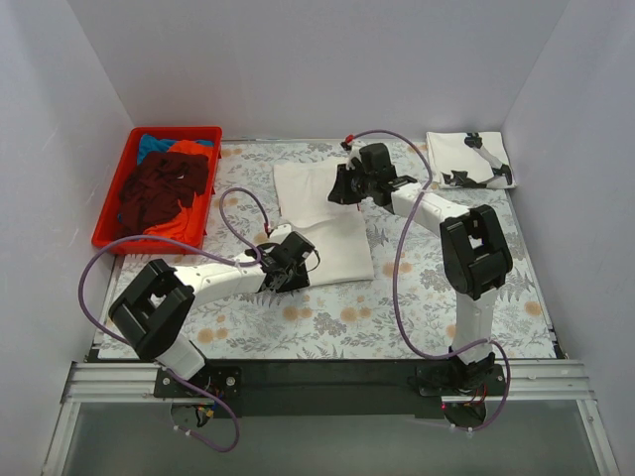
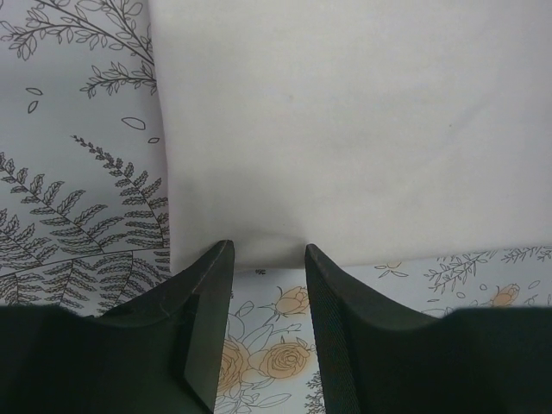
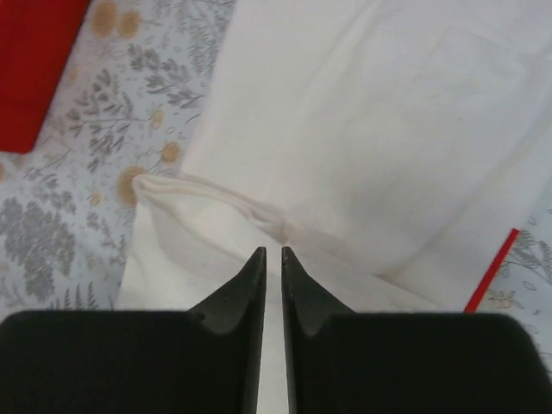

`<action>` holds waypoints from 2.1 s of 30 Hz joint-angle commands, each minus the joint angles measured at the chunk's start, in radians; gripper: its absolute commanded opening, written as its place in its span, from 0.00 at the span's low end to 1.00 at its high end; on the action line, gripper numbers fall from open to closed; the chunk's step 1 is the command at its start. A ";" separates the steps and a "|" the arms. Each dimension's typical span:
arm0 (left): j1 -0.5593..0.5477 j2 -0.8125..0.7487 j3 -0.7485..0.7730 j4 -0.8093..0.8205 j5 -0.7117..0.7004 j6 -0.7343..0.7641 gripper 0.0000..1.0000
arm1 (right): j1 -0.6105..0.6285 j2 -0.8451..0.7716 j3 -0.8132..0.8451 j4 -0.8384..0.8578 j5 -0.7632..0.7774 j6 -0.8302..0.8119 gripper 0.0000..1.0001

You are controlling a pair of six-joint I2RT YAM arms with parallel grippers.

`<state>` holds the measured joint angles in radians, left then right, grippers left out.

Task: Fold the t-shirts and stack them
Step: Fold the tshirt

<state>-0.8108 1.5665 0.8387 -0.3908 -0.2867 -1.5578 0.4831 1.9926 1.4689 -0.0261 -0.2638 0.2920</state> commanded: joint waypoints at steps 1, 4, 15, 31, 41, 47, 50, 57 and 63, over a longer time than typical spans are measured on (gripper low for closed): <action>-0.008 -0.039 -0.029 -0.057 0.011 -0.021 0.38 | 0.018 -0.090 -0.097 0.083 -0.202 0.022 0.18; -0.007 -0.051 -0.027 -0.057 0.006 -0.022 0.38 | 0.018 -0.159 -0.266 0.190 -0.294 0.065 0.19; -0.007 -0.049 -0.006 -0.051 -0.031 -0.021 0.38 | 0.022 0.093 -0.132 0.249 -0.534 0.098 0.19; 0.232 -0.103 0.046 0.167 0.070 0.087 0.40 | -0.155 0.155 0.006 0.406 -0.580 0.361 0.22; 0.364 0.146 0.160 0.363 0.233 0.090 0.30 | -0.198 0.153 -0.249 0.682 -0.719 0.505 0.22; 0.450 0.308 0.181 0.386 0.236 0.051 0.26 | -0.274 0.281 -0.285 0.735 -0.703 0.526 0.21; 0.458 0.337 0.180 0.385 0.248 0.057 0.26 | -0.310 0.316 -0.295 0.739 -0.710 0.529 0.21; 0.455 0.216 0.152 0.399 0.254 0.088 0.32 | -0.325 0.171 -0.361 0.744 -0.739 0.516 0.22; 0.417 -0.014 0.084 0.323 0.285 0.113 0.45 | -0.281 -0.058 -0.518 0.743 -0.723 0.521 0.22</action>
<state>-0.3733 1.7016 0.9611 -0.0231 -0.0040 -1.4769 0.1673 2.0529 0.9901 0.6804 -0.9825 0.8314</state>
